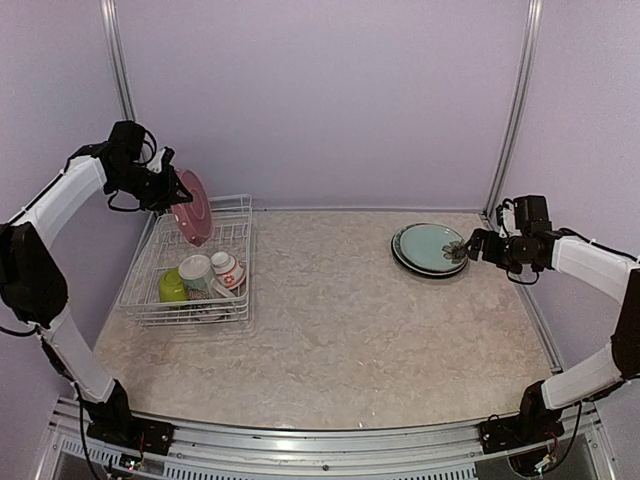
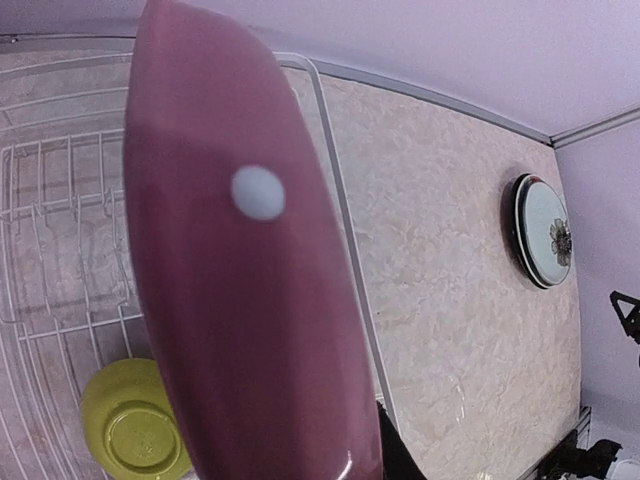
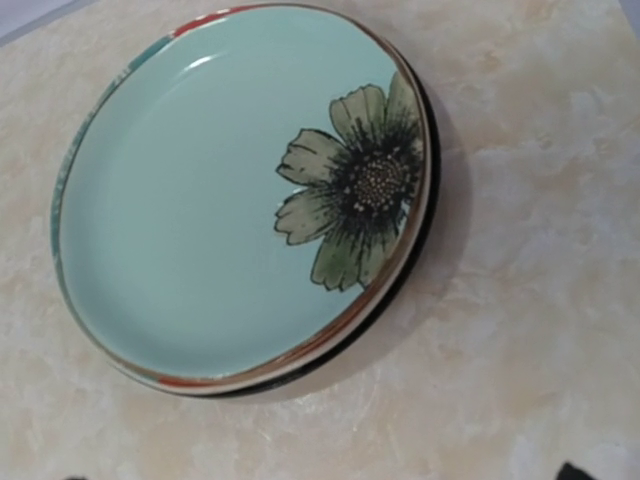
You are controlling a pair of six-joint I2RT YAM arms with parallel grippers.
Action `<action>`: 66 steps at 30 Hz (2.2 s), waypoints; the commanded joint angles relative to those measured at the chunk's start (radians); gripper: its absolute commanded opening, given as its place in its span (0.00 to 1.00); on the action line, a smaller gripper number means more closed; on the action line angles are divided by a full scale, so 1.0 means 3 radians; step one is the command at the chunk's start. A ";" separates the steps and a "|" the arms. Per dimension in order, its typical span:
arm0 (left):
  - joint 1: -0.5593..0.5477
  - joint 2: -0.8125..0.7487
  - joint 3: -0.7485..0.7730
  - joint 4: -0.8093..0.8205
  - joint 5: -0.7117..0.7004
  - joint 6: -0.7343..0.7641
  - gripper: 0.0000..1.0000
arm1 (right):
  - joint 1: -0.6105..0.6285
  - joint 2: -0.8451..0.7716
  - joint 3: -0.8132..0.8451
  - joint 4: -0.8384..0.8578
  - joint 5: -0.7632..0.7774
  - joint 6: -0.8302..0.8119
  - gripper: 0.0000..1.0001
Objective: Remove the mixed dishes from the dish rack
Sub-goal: Grab the plate from the dish rack, then pass from the left arm to the right
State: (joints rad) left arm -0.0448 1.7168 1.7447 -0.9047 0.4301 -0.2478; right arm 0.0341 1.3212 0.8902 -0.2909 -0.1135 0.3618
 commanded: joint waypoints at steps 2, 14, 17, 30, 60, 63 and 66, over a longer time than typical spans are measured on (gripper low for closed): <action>-0.0193 -0.0676 -0.0283 0.0798 -0.0130 0.0136 0.00 | 0.0032 0.0134 0.0152 -0.0099 0.0064 0.0326 1.00; -0.1341 -0.1219 -0.0881 0.1319 -0.1468 0.0959 0.00 | 0.0192 0.0321 0.0358 -0.0006 -0.0384 0.0604 1.00; -0.1640 -0.1231 -0.1010 0.1448 -0.1771 0.1204 0.00 | 0.0253 0.0361 0.0367 0.0100 -0.0521 0.0813 1.00; -0.2721 -0.0824 -0.1370 0.1918 -0.2880 0.2054 0.00 | 0.0705 0.0740 0.0616 0.0543 -0.1036 0.1401 1.00; -0.3489 0.0215 -0.1377 0.2317 -0.3682 0.2635 0.00 | 0.1871 0.1770 0.1535 0.0810 -0.1674 0.2218 0.94; -0.3499 0.0264 -0.1368 0.2337 -0.3713 0.2643 0.00 | 0.1902 0.1798 0.1487 0.0920 -0.1734 0.2317 0.87; -0.3504 0.0312 -0.1352 0.2359 -0.3771 0.2675 0.00 | 0.1907 0.1771 0.1410 0.1005 -0.1727 0.2399 0.80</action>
State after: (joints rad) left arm -1.0901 1.8088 1.3014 -0.3229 -0.6117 0.5327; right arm 0.5957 1.8503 1.3212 -0.0521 -0.6079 1.0340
